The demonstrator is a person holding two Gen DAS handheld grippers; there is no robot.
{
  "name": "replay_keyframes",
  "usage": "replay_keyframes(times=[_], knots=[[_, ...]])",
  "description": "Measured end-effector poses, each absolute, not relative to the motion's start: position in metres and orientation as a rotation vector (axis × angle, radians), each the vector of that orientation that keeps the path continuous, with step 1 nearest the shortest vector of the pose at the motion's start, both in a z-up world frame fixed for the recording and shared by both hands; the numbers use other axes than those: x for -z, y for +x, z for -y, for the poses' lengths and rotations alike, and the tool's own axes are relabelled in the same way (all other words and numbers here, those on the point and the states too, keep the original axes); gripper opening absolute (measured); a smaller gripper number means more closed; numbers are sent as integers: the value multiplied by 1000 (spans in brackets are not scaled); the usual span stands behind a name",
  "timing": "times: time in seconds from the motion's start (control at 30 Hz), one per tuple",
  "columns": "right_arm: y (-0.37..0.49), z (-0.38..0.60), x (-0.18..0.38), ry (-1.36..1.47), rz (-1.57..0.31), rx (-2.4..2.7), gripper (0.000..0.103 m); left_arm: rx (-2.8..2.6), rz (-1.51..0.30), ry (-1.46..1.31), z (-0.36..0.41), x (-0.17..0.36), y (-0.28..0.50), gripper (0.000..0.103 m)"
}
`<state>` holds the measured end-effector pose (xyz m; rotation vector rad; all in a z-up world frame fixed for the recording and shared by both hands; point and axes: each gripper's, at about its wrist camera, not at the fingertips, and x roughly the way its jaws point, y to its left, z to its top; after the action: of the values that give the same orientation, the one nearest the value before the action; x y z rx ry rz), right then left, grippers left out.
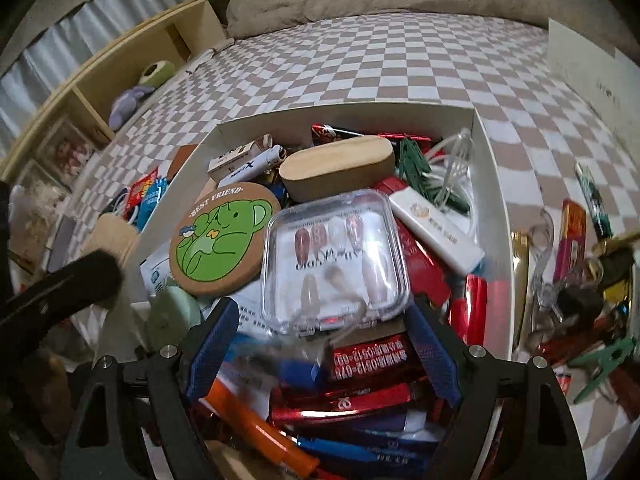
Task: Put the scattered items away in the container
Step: 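Lower the clear nail-tip case into the tray and open the right gripper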
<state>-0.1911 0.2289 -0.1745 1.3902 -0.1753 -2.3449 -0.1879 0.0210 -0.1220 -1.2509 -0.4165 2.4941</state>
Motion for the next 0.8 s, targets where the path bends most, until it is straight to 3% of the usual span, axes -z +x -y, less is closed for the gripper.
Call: replay_keyframes(times=[0.8], knots=[[-165, -252, 160, 1348, 338, 2367, 86, -2531, 316, -1372, -43, 144, -233, 95]])
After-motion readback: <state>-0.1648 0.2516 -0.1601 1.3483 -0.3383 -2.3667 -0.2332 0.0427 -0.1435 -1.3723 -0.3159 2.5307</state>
